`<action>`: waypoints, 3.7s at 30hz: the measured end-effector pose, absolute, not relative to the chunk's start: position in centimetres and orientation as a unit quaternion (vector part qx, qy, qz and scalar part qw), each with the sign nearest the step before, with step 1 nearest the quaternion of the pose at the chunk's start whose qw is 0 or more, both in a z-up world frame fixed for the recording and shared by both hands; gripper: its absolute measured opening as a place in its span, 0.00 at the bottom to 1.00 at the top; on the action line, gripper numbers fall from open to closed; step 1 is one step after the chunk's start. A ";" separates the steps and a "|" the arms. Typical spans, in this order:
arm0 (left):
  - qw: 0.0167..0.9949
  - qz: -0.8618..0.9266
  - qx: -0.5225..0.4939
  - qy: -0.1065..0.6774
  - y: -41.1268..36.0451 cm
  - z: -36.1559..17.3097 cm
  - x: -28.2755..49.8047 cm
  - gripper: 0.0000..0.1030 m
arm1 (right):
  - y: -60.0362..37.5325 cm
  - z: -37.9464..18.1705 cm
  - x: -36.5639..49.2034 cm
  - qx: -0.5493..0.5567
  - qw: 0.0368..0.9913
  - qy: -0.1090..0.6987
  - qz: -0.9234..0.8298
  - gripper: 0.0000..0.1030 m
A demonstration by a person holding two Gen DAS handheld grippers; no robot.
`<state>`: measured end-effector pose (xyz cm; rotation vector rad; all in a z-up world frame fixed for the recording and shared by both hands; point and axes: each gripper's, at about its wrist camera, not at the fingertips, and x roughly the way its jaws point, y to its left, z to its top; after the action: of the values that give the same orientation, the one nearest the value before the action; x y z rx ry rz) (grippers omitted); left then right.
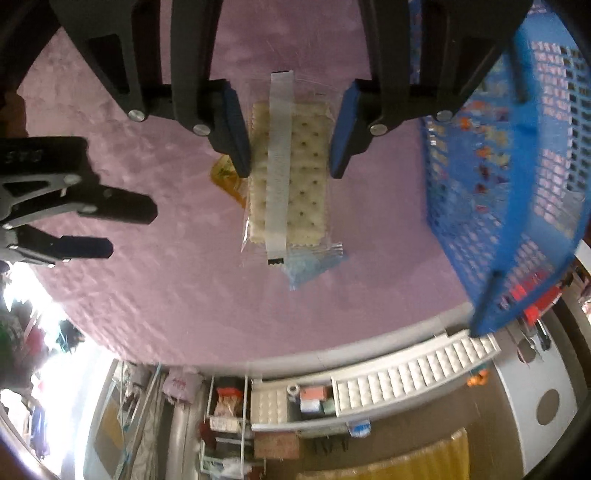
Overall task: Organize snacks
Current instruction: 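Grasp the white cracker pack with the left tool and carry it over the basket, then release the cracker pack into the basket while the right tool grasps the orange snack bag, then lower the orange snack bag into the basket and open the right tool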
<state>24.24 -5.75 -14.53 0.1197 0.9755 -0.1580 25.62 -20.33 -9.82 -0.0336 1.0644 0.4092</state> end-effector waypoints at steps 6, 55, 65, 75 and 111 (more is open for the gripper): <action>0.910 -0.059 0.049 0.408 -4.0 -9.6 20.7 0.39 | -18.5 -7.8 24.3 -0.021 0.845 0.487 0.219 0.82; 0.900 0.046 -0.028 0.433 16.1 -6.8 22.4 0.39 | -6.8 -12.5 23.2 -0.119 0.809 0.524 0.237 0.19; 0.874 -0.011 0.006 0.485 15.0 -8.7 24.6 0.39 | -5.3 -5.8 20.2 -0.104 0.841 0.469 0.249 0.19; 0.881 0.003 0.011 0.473 15.7 -9.1 24.9 0.59 | -4.7 -3.2 20.6 -0.113 0.850 0.447 0.254 0.19; 0.903 -0.007 -0.043 0.427 19.3 -7.7 16.4 0.59 | 6.3 -3.7 17.6 -0.234 0.805 0.485 0.248 0.19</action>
<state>16.36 19.26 -7.74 -0.0888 0.8820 -0.0147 17.61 6.33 -3.74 -0.5007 1.0382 0.5312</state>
